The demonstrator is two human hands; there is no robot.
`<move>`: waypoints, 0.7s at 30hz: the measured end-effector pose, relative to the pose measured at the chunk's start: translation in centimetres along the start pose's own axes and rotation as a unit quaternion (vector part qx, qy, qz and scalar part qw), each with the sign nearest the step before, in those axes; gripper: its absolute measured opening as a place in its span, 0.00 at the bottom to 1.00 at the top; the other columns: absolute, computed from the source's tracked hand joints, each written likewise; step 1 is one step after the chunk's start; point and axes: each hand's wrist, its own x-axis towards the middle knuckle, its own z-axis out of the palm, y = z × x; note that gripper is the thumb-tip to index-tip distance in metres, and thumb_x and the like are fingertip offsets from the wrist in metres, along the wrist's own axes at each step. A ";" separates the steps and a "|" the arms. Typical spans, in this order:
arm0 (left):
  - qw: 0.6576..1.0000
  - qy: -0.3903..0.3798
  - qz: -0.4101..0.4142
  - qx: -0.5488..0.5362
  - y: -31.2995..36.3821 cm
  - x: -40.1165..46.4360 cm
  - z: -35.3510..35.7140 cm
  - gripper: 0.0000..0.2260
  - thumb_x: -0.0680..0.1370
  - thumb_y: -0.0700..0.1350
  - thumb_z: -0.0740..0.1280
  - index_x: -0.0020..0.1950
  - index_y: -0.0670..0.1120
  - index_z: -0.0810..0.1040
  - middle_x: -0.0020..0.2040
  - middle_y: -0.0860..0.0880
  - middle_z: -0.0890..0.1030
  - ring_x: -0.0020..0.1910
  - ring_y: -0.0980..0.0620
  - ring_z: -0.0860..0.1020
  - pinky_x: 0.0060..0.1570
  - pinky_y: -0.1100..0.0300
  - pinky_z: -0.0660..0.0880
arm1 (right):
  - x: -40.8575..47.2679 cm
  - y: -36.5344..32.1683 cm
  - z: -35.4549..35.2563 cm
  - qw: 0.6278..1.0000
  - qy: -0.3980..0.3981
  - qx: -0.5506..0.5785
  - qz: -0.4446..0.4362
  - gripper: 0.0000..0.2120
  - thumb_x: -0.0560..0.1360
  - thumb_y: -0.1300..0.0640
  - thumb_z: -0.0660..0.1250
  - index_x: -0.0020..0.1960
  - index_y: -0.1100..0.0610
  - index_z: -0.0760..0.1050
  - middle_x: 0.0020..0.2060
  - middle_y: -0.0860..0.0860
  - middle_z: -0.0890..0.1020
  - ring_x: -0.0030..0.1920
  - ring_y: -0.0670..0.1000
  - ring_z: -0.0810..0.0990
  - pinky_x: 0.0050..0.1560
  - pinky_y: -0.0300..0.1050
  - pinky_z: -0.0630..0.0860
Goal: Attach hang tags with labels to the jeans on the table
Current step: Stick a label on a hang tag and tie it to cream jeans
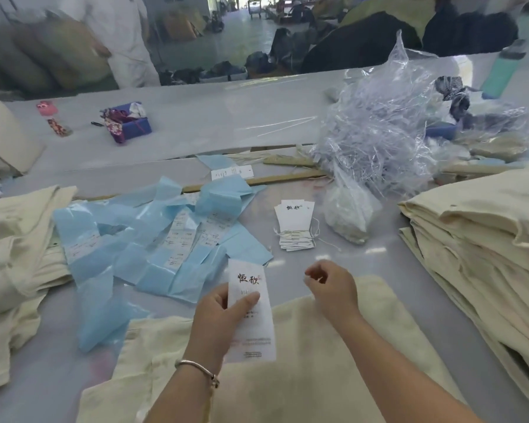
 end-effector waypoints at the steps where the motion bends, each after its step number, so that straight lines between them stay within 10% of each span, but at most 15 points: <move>1: 1.000 0.007 -0.006 0.006 -0.2 0.2 -0.1 0.03 0.72 0.42 0.75 0.42 0.50 0.85 0.39 0.48 0.86 0.33 0.52 0.82 0.32 0.59 0.78 | 1.4 -0.2 0.8 0.999 -0.028 -0.034 -0.025 0.07 0.70 0.63 0.69 0.40 0.51 0.77 0.34 0.44 0.78 0.34 0.45 0.74 0.38 0.39 0.69; 10: 0.989 0.139 -0.053 -0.010 -0.9 -0.7 -4.5 0.03 0.72 0.46 0.74 0.44 0.53 0.85 0.39 0.47 0.85 0.32 0.49 0.83 0.29 0.57 0.77 | 7.9 -2.5 9.3 0.903 -0.249 -0.280 -0.211 0.10 0.74 0.52 0.69 0.55 0.52 0.77 0.56 0.51 0.72 0.58 0.51 0.71 0.49 0.44 0.69; 18: 0.986 0.153 -0.058 -0.017 -1.1 -1.2 -4.8 0.05 0.69 0.48 0.75 0.43 0.52 0.84 0.39 0.44 0.85 0.33 0.49 0.83 0.30 0.59 0.76 | 8.0 -1.8 10.7 0.867 -0.266 -0.348 -0.238 0.09 0.80 0.54 0.62 0.55 0.59 0.75 0.57 0.53 0.70 0.59 0.54 0.69 0.48 0.48 0.70; 21: 0.988 0.136 -0.062 -0.030 -1.0 -1.3 -4.4 0.12 0.63 0.50 0.80 0.44 0.51 0.85 0.41 0.43 0.85 0.34 0.47 0.83 0.33 0.55 0.78 | 7.3 -2.4 9.4 0.909 -0.274 -0.249 -0.193 0.03 0.81 0.58 0.59 0.48 0.55 0.70 0.50 0.52 0.73 0.50 0.54 0.73 0.42 0.46 0.65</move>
